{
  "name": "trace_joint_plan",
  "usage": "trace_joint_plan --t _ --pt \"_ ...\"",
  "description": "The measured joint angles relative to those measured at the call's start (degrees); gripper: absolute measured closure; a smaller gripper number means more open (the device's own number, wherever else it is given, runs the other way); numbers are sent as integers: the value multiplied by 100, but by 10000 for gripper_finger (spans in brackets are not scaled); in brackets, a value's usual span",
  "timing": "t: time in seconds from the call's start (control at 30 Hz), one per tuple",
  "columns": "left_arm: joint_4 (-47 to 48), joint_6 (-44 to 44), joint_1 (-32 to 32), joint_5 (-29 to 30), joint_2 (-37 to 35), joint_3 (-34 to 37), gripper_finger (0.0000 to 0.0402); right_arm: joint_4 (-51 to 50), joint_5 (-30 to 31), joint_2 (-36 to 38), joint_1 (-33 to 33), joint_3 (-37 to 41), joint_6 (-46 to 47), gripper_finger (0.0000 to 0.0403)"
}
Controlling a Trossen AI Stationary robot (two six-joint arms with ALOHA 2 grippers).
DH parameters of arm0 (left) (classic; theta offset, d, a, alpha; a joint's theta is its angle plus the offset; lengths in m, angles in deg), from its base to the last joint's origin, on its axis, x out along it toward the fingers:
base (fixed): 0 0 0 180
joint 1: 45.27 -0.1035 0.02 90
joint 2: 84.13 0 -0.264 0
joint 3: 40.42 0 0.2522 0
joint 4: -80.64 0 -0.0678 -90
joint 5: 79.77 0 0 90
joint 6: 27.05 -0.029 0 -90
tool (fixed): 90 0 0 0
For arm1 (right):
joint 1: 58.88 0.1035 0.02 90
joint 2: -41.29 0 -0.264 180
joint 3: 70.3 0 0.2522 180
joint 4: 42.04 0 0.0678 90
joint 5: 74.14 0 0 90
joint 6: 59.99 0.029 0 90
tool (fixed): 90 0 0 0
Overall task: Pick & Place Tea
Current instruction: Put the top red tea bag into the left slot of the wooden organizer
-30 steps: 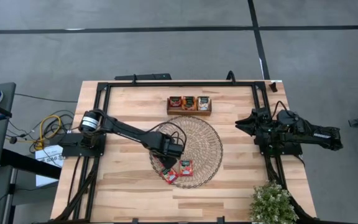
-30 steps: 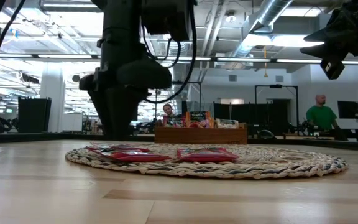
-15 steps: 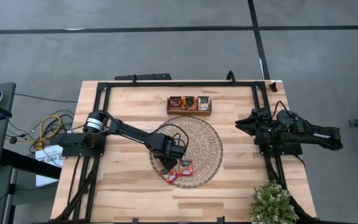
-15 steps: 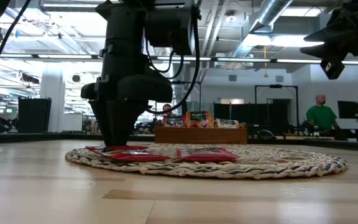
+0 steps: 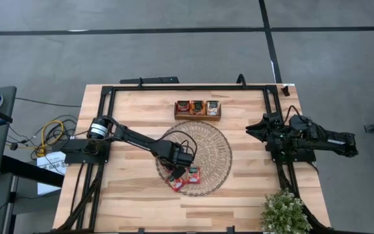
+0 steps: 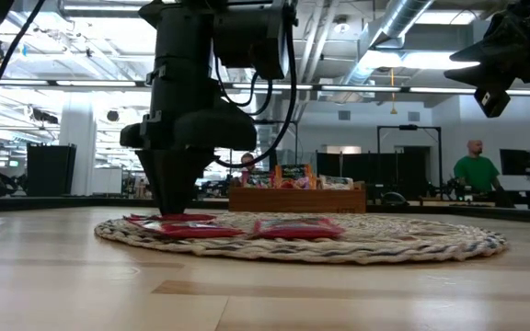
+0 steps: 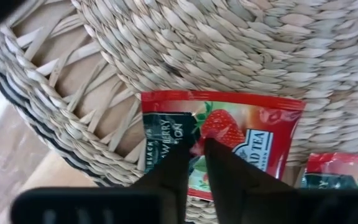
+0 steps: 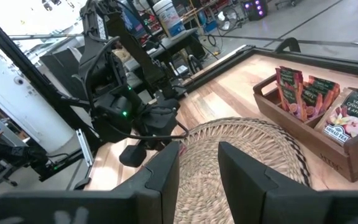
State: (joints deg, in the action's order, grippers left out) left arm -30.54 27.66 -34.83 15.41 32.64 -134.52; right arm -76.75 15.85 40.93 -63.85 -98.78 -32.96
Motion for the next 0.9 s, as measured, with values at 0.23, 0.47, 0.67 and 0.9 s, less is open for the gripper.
trace_joint_plan --t 0.23,0.47,0.67,0.9 --pt "75 2 -5 119 9 4 399 0 0 2 0 0 -2 300" --pt "275 37 -9 115 32 -113 400 0 0 0 0 2 -2 300" --pt "785 -110 -14 178 -45 -540 397 0 0 2 0 2 -2 300" --pt "934 -282 -32 252 -138 -640 346 0 0 0 0 2 -2 300"
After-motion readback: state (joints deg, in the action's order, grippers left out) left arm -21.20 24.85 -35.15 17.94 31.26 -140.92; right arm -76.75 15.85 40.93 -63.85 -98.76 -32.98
